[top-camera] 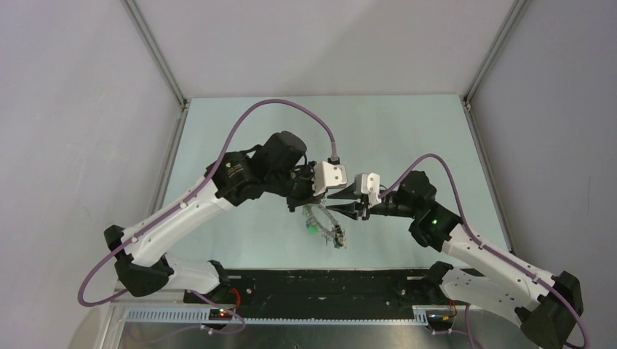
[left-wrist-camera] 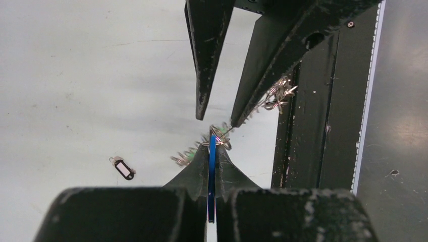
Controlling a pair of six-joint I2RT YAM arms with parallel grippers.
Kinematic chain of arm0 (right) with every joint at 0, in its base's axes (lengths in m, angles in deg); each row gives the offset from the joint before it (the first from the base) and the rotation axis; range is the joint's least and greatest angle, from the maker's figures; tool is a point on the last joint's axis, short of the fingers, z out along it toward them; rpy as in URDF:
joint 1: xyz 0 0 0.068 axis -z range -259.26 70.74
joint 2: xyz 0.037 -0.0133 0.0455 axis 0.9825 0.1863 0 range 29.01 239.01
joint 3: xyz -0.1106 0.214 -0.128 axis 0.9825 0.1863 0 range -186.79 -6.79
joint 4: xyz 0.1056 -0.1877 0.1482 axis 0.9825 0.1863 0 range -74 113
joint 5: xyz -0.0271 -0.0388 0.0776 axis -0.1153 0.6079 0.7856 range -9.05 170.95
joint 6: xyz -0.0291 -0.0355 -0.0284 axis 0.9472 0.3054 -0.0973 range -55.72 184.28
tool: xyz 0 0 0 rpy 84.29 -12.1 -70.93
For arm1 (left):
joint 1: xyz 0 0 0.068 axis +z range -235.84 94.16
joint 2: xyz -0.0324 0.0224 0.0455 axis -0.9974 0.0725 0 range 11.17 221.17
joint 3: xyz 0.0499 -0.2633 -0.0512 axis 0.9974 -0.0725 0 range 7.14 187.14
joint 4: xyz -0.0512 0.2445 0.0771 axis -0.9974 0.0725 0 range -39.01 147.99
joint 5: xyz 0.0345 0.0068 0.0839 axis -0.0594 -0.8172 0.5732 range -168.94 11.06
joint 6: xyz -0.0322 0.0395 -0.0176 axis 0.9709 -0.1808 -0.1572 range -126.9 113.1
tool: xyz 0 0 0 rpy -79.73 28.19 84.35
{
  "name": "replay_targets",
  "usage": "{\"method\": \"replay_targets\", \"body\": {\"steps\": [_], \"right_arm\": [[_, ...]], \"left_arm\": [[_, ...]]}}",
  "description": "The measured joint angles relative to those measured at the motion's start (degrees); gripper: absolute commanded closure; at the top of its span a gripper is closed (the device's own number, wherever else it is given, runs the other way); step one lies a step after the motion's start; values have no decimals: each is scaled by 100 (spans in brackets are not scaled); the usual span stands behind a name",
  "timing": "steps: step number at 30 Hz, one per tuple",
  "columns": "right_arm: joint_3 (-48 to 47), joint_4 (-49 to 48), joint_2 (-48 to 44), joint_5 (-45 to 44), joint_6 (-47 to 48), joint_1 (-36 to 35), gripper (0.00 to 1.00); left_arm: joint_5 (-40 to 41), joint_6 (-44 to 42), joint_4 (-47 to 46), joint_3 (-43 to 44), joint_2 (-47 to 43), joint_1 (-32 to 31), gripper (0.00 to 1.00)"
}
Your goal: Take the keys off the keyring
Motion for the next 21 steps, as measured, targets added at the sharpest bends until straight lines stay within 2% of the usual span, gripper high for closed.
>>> {"method": "replay_targets", "body": {"steps": [13,15,18,21], "right_arm": [[0,-385,271,31,-13,-219,73],[0,-409,271,31,-26,-221,71],[0,-437,271,28,-44,-223,58],[0,-492,271,28,-114,-221,56]], "left_arm": [[0,0,50,0,-101,-55,100],[2,0,50,0,-118,-63,100],[0,0,46,0,-120,-70,100],[2,-2,50,0,-120,-79,100]]}}
